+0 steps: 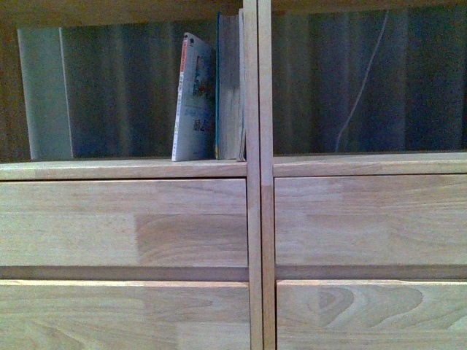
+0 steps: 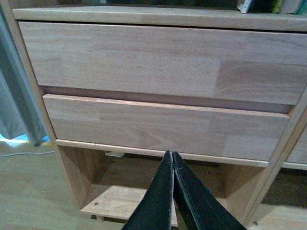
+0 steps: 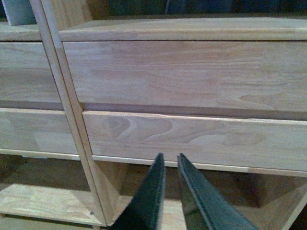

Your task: Organize books on shelf

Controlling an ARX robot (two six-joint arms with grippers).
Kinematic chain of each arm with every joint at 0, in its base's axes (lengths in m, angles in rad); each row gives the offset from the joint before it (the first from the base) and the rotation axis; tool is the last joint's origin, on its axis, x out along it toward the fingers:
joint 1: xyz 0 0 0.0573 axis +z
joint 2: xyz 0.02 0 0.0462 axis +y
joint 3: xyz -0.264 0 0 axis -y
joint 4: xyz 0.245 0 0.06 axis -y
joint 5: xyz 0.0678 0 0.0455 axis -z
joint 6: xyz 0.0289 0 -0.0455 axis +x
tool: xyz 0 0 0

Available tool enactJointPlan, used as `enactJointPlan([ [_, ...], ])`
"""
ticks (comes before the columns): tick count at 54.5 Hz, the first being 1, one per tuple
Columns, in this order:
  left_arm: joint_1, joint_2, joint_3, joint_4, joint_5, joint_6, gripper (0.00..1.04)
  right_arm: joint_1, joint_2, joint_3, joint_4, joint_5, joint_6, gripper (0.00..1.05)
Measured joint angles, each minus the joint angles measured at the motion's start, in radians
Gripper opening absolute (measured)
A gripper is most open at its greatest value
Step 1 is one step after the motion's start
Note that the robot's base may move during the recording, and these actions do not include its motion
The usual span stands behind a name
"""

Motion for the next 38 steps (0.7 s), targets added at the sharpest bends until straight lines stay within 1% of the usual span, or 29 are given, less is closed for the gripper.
enactJointPlan([
  [3,-0.001,-0.021,-0.025,0.002,-0.008,0.0,0.03,0.06,-0.022,-0.027,0.004,0.043,-0.002,0.03],
  [8,-0.002,-0.054,-0.058,0.004,-0.008,0.0,0.03,0.082,-0.047,-0.061,0.011,0.046,-0.004,0.03],
  [27,-0.003,-0.185,-0.151,-0.027,-0.01,0.0,0.03,0.085,-0.143,-0.154,0.014,0.053,-0.004,0.03],
  [32,-0.003,-0.214,-0.166,-0.044,-0.01,0.0,0.03,0.085,-0.235,-0.167,-0.089,0.053,-0.004,0.03],
  [38,-0.003,-0.248,-0.179,-0.062,-0.01,0.0,0.03,0.085,-0.28,-0.175,-0.097,0.054,-0.004,0.03],
])
